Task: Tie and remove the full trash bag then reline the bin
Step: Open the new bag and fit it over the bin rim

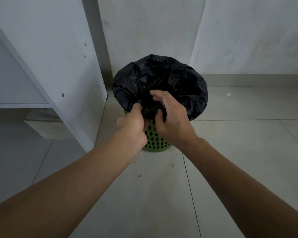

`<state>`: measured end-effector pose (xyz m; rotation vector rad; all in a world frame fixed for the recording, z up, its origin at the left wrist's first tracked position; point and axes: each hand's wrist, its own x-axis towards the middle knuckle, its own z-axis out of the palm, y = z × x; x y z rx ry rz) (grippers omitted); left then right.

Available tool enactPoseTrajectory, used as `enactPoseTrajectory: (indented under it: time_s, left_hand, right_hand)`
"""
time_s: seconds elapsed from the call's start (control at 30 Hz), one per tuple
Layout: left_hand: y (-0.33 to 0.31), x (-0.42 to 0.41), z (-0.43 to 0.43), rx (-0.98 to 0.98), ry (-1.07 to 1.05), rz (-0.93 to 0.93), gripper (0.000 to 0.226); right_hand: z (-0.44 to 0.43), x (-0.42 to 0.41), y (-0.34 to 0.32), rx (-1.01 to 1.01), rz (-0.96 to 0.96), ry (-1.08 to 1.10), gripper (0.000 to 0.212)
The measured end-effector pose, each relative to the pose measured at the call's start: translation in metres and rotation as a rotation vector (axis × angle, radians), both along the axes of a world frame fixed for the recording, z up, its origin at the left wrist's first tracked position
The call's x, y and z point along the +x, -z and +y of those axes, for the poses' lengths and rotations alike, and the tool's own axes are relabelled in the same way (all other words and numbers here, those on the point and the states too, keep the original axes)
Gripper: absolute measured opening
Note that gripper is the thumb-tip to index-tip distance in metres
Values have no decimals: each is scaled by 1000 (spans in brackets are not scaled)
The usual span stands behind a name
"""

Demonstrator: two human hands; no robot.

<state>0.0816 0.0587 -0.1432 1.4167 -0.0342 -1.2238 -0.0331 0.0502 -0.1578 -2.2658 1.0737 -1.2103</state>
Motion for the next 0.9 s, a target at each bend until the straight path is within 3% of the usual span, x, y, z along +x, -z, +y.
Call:
enactPoseTrajectory:
  time_s: [0.1,0.2,0.57,0.77,0.9]
  left_hand:
    - [4,6,-6,-6,32,44,20]
    - [7,17,-11,-3,22,73,22]
    - [1,29,-22,-92,-109,176,41]
    - [-2,26,-25,-44,75,205,44]
    - [-3,30,-26,-110,93,245,33]
  right_hand:
    - [1,-9,10,-159,290,179,30]
    - [3,-20,18,-117,455,291,34]
    - [2,-2,-1,6,497,44,59]
    - [0,9,-3,25,463,24,59]
    - [-5,3,-5,36,463,-42,54]
